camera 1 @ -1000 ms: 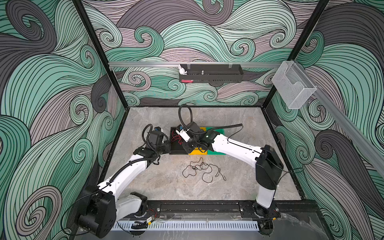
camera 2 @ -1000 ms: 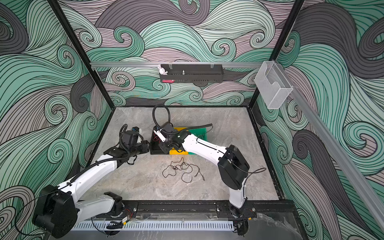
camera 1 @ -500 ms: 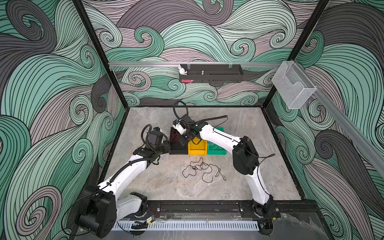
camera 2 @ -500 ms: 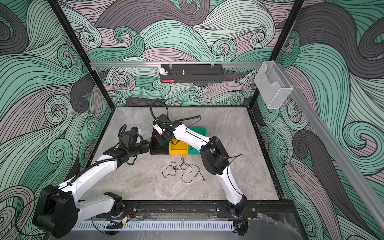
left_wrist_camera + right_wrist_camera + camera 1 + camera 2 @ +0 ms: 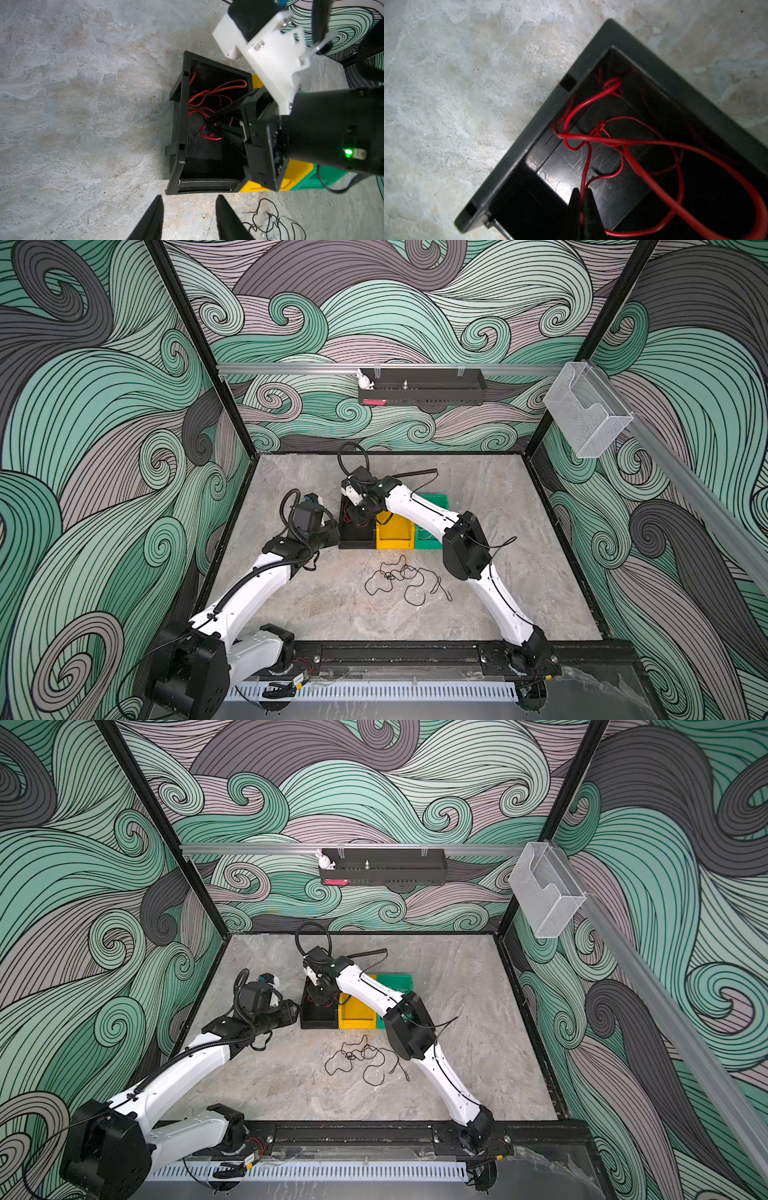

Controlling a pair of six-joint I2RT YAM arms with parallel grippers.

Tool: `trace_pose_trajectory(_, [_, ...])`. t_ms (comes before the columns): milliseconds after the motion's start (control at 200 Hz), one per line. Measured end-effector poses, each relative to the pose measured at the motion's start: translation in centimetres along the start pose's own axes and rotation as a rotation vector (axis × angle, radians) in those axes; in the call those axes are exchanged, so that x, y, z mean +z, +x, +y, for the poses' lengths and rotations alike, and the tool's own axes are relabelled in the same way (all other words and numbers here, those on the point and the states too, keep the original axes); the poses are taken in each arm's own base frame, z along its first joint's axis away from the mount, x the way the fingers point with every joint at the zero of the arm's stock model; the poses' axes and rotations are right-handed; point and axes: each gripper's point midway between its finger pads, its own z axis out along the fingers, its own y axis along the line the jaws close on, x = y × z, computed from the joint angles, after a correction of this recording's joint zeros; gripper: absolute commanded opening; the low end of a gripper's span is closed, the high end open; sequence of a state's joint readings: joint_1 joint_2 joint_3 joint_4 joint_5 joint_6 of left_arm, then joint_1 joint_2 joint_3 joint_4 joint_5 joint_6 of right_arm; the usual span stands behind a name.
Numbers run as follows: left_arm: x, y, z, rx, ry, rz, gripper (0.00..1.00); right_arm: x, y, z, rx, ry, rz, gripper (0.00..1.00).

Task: Untangle the cables

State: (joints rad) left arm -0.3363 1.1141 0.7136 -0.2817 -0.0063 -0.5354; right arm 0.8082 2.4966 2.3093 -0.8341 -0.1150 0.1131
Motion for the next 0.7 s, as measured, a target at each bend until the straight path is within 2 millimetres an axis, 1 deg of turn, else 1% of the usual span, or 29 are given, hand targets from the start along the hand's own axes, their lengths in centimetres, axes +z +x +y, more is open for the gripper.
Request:
trace_pose_trajectory(90, [-0.2,0.1,0.1,0.0,0.0,-0.001,0.44,0.5,-0.2,-0.2,0.01,0.0,0.0,0.02])
trace_pose_trajectory(250, [-0.4,0.6,0.4,0.0,-0.003,0.005,0.44,1.5,0.1,-0.2,0.032,-0.003,0.018,0.02])
trace_pose_trajectory(360, [-0.4,0.8,0.5,0.0,-0.004,0.006,0.44,2.1,0.7,-0.3,0.043,-0.004,0.039,0.04])
trace_pose_trajectory(445, [-0.5,0.9,0.6,0.0,-0.006,0.008,0.44,2.2,1.1,-0.3,0.047,-0.006,0.052,0.08])
trace_pose_trajectory(560, [-0.5,0.9,0.6,0.0,-0.005,0.007,0.44,1.6,1.2,0.0,0.044,-0.01,0.052,0.14])
trace_pose_trajectory(590, [-0.5,0.9,0.6,0.0,-0.004,0.006,0.44,1.2,1.3,0.0,0.042,-0.011,0.053,0.19])
trace_pose_trajectory(651, [-0.5,0.9,0.6,0.0,-0.005,0.006,0.44,0.1,1.3,0.2,0.036,-0.01,0.051,0.27])
trace_pose_trajectory(701, [-0.5,0.9,0.6,0.0,-0.004,0.006,0.44,-1.3,1.3,0.3,0.032,-0.012,0.044,0.3])
